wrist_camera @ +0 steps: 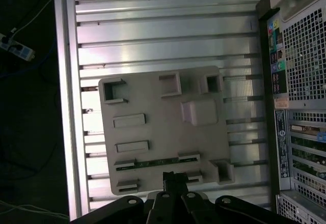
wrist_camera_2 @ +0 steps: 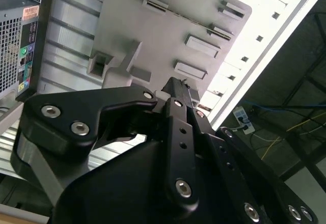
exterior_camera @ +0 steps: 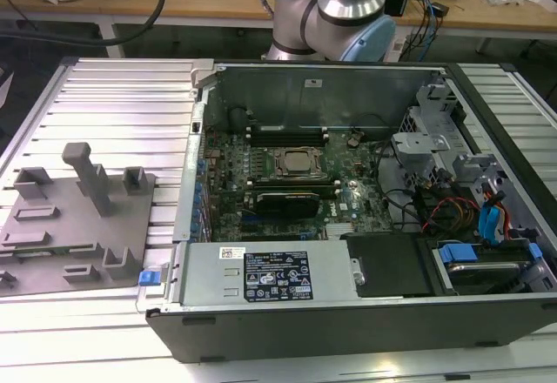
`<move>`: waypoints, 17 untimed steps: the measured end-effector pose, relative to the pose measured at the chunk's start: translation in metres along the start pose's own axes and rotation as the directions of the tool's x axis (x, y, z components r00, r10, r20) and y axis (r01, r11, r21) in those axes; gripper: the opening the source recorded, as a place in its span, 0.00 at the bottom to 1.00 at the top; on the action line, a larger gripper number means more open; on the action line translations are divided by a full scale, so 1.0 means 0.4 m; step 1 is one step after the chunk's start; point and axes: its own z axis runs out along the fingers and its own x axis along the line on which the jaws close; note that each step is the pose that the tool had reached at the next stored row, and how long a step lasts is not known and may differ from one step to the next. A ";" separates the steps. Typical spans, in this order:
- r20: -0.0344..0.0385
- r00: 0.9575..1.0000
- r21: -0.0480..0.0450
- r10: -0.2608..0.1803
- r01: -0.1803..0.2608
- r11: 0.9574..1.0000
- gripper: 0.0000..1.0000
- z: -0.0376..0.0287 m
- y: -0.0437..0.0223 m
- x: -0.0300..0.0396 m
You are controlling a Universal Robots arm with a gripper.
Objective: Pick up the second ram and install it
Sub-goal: 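Reach for the second ram, then pick up the second ram and move it above second insertion slot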
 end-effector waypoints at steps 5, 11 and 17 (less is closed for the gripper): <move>0.000 1.000 0.000 0.000 0.000 1.000 0.11 0.000 0.000 0.000; 0.000 1.000 0.000 -0.009 0.009 1.000 0.11 0.000 0.000 0.000; -0.001 0.998 -0.002 -0.065 0.065 0.998 0.11 0.000 0.000 0.000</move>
